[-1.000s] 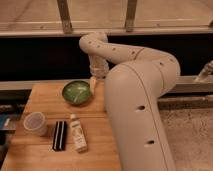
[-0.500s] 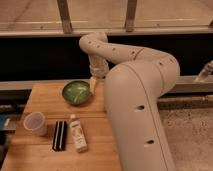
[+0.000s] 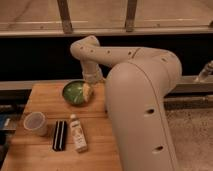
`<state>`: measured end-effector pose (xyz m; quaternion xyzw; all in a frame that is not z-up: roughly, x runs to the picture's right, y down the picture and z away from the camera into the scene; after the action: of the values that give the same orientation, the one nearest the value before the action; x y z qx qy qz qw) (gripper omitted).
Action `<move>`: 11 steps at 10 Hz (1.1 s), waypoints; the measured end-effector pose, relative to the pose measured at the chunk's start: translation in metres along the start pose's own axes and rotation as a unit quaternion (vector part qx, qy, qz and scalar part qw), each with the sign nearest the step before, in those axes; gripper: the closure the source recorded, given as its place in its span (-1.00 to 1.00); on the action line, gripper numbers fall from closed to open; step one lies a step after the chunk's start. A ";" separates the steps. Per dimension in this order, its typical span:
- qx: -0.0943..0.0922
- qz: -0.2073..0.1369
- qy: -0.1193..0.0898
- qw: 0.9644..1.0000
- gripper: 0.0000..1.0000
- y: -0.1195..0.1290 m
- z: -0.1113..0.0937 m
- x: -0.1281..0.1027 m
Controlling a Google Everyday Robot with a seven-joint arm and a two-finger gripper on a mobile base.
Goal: Place the eraser in the ceramic cup
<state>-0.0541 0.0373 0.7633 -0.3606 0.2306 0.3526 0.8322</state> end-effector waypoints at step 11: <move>-0.037 -0.056 -0.002 0.998 -0.60 0.101 0.041 -0.042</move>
<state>-0.1514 0.1007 0.7722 -0.4024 0.1951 0.3145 0.8373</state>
